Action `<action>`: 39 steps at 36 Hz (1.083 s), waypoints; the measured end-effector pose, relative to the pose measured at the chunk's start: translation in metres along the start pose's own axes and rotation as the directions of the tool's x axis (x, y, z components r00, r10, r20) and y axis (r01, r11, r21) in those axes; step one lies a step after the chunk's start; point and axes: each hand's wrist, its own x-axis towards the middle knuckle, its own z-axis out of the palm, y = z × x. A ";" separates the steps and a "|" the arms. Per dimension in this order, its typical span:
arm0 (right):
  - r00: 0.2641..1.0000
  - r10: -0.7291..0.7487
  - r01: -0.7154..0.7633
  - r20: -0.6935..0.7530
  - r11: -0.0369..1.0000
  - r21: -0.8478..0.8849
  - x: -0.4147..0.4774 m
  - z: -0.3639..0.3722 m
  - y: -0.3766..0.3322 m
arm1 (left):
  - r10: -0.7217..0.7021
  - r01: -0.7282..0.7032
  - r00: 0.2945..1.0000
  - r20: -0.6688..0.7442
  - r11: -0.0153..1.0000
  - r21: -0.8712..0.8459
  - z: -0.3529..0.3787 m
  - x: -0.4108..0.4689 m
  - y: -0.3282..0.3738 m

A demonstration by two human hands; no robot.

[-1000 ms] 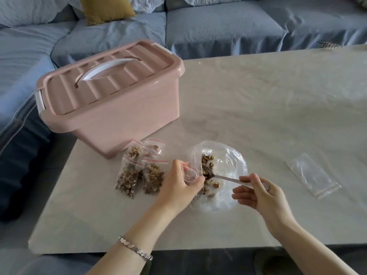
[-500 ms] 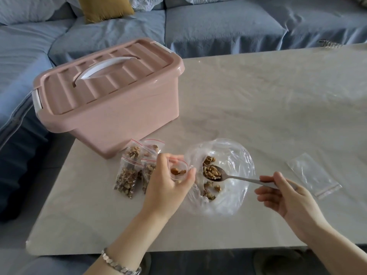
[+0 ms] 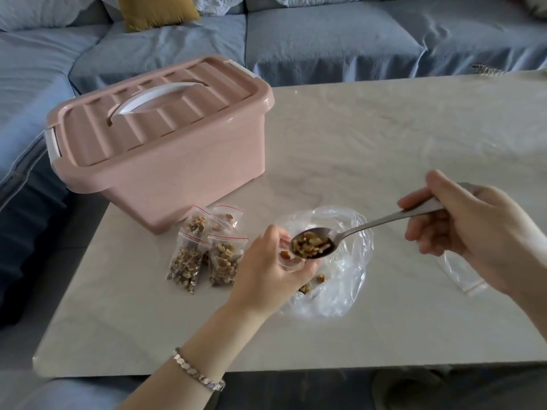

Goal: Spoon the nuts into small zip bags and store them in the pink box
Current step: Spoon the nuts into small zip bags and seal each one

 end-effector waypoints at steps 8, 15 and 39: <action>0.923 -0.311 0.380 0.226 0.829 -0.410 -0.023 0.039 -0.012 | 0.020 -0.016 0.998 -0.057 0.997 0.080 0.009 -0.004 -0.001; 0.818 -0.474 0.573 0.326 0.626 -0.529 -0.035 0.030 -0.004 | 0.037 -0.033 0.992 -0.120 0.999 0.032 0.008 -0.006 -0.007; 0.976 -0.125 0.079 -0.180 0.966 -0.247 -0.019 0.001 0.096 | -0.260 0.254 0.965 0.044 0.961 0.112 -0.008 -0.019 0.000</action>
